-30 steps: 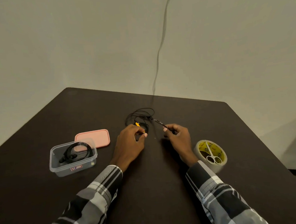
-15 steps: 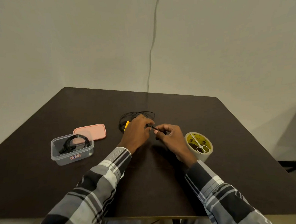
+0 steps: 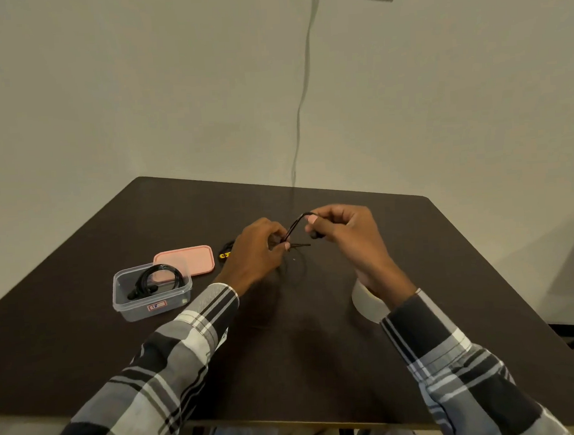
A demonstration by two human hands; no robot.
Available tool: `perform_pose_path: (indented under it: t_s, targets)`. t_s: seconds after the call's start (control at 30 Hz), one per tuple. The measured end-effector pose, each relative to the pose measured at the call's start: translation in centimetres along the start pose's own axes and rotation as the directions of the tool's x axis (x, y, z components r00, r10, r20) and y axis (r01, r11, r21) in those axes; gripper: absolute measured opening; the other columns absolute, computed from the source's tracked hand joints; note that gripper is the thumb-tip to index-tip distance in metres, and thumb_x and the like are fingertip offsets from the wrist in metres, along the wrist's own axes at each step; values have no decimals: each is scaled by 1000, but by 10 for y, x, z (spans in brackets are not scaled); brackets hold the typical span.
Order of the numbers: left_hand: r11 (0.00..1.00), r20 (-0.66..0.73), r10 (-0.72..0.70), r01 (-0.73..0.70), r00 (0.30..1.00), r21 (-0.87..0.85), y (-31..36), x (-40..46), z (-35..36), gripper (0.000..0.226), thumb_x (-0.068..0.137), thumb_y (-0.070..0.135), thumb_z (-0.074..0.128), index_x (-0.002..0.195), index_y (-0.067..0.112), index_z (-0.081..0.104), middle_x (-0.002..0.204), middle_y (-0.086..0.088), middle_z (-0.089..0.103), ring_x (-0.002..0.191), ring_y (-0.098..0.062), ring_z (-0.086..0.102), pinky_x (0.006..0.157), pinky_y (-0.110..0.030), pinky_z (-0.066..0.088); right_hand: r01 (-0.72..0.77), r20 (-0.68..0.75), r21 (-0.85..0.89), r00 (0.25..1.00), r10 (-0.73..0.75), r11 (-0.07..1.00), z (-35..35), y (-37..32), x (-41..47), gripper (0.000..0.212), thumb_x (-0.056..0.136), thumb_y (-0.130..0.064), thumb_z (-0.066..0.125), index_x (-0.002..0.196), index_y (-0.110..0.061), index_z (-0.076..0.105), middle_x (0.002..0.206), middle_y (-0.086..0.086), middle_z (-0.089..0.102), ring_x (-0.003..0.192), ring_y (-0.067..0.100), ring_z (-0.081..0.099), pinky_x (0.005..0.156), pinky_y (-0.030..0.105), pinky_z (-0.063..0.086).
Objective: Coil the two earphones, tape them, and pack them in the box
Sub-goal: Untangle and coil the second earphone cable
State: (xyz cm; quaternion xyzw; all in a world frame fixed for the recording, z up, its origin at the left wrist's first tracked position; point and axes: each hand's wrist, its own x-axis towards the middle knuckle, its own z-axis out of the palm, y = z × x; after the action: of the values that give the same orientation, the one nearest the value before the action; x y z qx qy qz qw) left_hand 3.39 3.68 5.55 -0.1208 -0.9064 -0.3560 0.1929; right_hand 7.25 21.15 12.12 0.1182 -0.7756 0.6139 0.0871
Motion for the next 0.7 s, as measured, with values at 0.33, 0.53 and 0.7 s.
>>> perform_pose_path:
  t_s: [0.33, 0.53, 0.7]
  targets:
    - [917, -31, -111, 90, 993, -390, 5, 11, -60, 5, 88, 12, 68, 93, 14, 69, 87, 0, 75, 87, -21, 70, 84, -38, 53, -31, -70, 0, 997, 31, 1000, -38, -19, 4, 10, 93, -15, 67, 99, -13, 75, 83, 4, 77, 78, 9, 70, 81, 29, 55]
    - [832, 62, -48, 74, 997, -549, 35, 22, -96, 14, 91, 2, 63, 93, 14, 69, 74, -3, 68, 70, -14, 67, 88, -36, 56, -108, 40, -110, 993, 113, 988, -37, -14, 1, 20, 89, -9, 71, 107, -15, 72, 91, 8, 77, 78, 5, 71, 69, 12, 50]
    - [881, 189, 13, 78, 982, -467, 59, 35, -110, 14, 91, 6, 63, 97, 15, 73, 75, -2, 56, 62, -7, 52, 62, -24, 53, -137, 146, -66, 979, 145, 988, -37, -30, 5, 30, 83, -8, 75, 110, -20, 73, 95, 4, 77, 89, 5, 71, 86, 23, 48]
